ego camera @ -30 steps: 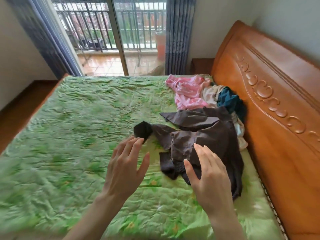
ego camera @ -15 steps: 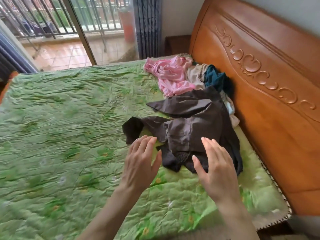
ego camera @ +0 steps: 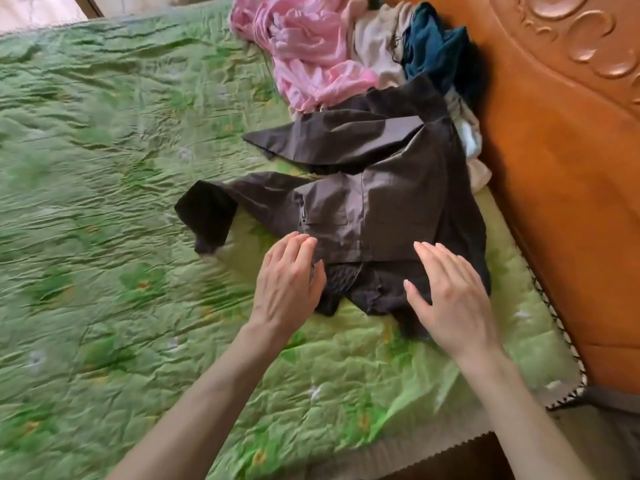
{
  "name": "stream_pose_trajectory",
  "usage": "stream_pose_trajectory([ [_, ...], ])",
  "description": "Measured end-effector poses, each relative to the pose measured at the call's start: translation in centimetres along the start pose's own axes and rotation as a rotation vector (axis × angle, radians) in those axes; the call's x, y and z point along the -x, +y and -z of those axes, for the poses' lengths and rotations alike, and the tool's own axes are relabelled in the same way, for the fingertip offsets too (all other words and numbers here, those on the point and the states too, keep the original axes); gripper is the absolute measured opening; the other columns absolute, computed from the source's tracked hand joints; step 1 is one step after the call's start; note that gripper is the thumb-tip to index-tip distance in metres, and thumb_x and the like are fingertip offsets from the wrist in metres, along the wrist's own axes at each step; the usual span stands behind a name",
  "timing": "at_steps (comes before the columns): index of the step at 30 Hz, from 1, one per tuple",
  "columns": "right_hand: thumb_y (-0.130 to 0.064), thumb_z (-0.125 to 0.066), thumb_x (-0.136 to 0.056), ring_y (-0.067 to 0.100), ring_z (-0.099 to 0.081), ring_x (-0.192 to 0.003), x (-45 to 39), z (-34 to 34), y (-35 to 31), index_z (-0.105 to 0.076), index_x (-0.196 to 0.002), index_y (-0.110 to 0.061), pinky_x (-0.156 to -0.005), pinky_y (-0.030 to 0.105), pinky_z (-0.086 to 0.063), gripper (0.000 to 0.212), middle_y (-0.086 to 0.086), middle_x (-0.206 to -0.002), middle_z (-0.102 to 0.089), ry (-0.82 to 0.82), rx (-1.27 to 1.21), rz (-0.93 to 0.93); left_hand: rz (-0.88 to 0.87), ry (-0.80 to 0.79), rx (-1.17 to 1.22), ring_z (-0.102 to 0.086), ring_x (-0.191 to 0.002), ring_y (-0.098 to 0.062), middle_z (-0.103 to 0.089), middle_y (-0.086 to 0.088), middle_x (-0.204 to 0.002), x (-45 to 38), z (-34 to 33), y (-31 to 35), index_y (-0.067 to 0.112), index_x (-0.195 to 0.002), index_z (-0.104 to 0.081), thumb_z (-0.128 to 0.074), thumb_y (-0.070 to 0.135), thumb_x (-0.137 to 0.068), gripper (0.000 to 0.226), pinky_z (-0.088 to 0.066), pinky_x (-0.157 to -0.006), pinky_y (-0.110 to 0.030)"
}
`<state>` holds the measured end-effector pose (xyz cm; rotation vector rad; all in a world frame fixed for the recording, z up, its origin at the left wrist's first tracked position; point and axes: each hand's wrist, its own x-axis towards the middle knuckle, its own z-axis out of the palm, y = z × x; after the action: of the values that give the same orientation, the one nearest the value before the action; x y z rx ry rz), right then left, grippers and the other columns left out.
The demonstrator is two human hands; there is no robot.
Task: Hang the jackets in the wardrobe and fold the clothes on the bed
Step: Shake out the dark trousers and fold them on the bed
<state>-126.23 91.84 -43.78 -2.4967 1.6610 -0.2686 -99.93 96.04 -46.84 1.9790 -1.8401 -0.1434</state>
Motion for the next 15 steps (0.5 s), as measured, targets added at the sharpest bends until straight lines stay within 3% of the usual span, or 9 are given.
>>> stream_pose_trajectory([
  [8,-0.023,-0.074,-0.09,0.03,-0.048,-0.143,-3.5,-11.6,4.1,-0.048,-0.152,-0.007,-0.119,0.049,-0.037,0.069,0.012,-0.151,-0.054,-0.06,0.087,-0.025,0.011,-0.182,-0.067,-0.056,-0.131,-0.034,-0.064,-0.013,-0.133,-1.2,-15.3,-4.2,0.003,-0.133,-0.061,-0.071,0.003,-0.079,0.055,-0.046,-0.113,-0.045],
  [11,-0.027,-0.074,-0.089,0.032,-0.045,-0.145,-4.5,-16.2,6.1,-0.044,-0.154,-0.007,-0.118,0.05,-0.038,0.074,0.014,-0.155,-0.05,-0.142,0.13,-0.028,-0.065,-0.284,-0.105,-0.057,-0.134,-0.038,-0.066,-0.016,-0.133,-1.6,-19.6,-6.1,0.001,-0.132,-0.064,-0.069,-0.009,-0.072,0.061,-0.046,-0.114,-0.048],
  [15,-0.029,-0.074,-0.089,0.035,-0.041,-0.148,-6.3,-21.8,9.0,-0.039,-0.157,-0.006,-0.119,0.051,-0.037,0.08,0.016,-0.159,-0.045,-0.262,0.226,0.021,-0.19,-0.356,-0.196,-0.053,-0.139,-0.039,-0.063,-0.017,-0.141,-2.3,-23.3,-7.9,0.002,-0.135,-0.063,-0.068,-0.005,-0.074,0.062,-0.042,-0.117,-0.05],
])
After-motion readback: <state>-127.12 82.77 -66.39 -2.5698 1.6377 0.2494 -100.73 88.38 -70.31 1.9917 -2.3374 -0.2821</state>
